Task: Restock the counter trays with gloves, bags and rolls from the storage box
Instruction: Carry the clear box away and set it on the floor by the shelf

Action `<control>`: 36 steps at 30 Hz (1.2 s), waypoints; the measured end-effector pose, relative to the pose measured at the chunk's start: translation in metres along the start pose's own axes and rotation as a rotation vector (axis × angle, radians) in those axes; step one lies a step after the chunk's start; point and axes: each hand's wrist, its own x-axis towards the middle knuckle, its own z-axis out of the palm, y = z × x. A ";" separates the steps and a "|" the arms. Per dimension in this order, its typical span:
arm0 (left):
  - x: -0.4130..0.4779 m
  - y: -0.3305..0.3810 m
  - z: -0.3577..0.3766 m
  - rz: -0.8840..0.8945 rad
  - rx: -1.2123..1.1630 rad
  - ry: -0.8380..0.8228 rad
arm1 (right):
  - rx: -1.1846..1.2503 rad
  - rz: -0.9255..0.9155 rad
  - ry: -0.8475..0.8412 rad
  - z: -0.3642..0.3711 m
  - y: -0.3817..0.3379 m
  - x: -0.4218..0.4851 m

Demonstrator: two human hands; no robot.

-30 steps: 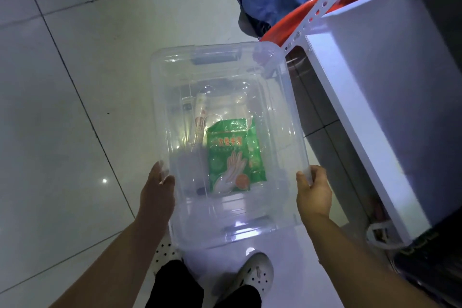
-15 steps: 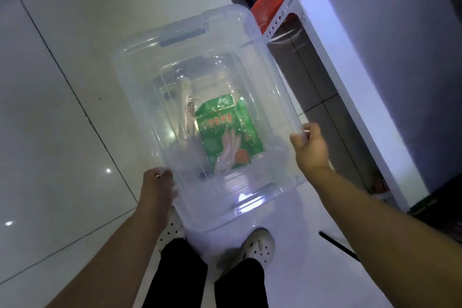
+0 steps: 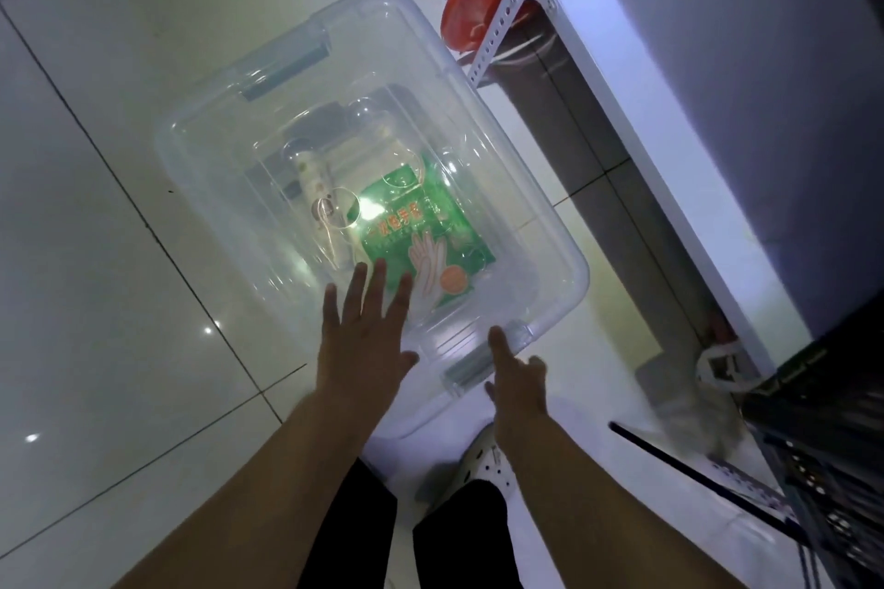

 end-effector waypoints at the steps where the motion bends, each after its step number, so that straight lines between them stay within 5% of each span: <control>1: 0.001 -0.002 0.003 -0.005 0.030 0.005 | 0.030 0.036 -0.052 0.003 0.004 -0.001; 3: 0.001 -0.002 0.001 -0.009 0.061 0.013 | 0.052 0.005 -0.051 0.008 0.010 -0.001; 8: -0.002 0.010 -0.001 -0.045 0.064 -0.010 | -0.234 -0.188 0.331 0.017 0.008 -0.009; 14: -0.007 0.025 -0.001 -0.068 -0.055 0.059 | -0.227 -0.336 0.467 0.014 0.007 -0.003; 21: -0.006 0.021 0.002 -0.076 -0.032 0.118 | -0.305 -0.344 0.467 0.011 0.005 -0.002; 29: -0.005 0.017 -0.003 -0.079 -0.036 0.046 | -0.335 -0.147 0.439 0.015 -0.010 -0.011; 36: -0.003 0.009 0.004 -0.028 -0.056 0.160 | -0.323 0.011 0.332 0.009 -0.002 -0.017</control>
